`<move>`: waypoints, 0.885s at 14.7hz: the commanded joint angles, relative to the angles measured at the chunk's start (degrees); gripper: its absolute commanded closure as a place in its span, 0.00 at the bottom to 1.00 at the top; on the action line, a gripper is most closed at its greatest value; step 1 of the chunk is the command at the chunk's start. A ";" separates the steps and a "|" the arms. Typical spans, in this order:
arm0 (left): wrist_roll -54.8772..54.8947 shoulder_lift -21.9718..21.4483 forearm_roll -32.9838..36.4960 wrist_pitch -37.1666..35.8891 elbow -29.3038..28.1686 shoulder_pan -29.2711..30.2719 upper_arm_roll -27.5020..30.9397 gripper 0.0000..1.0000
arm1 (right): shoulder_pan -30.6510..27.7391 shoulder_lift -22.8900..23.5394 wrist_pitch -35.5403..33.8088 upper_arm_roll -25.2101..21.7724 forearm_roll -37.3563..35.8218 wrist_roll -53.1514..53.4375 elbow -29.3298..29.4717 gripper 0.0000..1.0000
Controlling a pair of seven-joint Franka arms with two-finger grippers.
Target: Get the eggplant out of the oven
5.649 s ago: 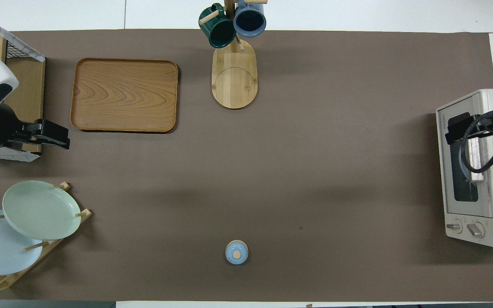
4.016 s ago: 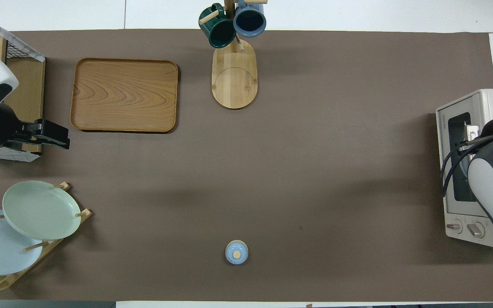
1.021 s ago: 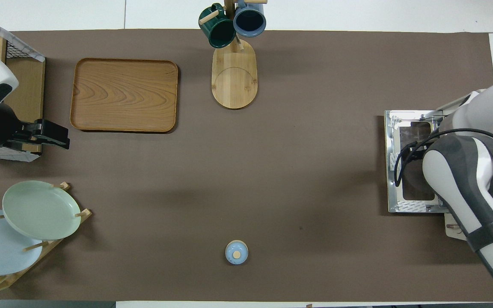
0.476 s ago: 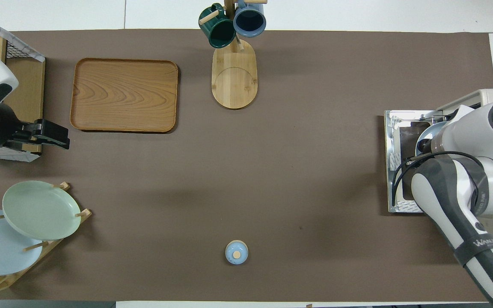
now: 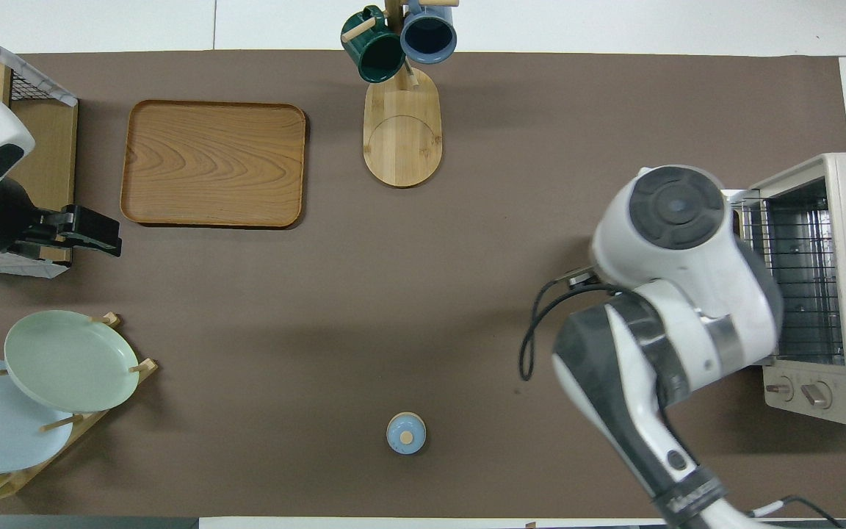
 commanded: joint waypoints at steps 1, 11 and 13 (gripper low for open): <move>0.45 -1.37 -0.47 0.79 -1.63 0.27 0.00 0.00 | 7.81 5.89 -2.28 -0.28 0.29 11.13 6.73 1.00; 0.28 -1.72 -0.47 0.53 -2.07 0.71 0.09 0.00 | 21.64 26.05 7.87 0.59 6.78 32.35 24.54 1.00; 0.19 -1.63 -0.47 0.79 -2.16 0.71 0.09 0.00 | 21.46 25.43 12.63 0.68 9.42 32.44 21.72 1.00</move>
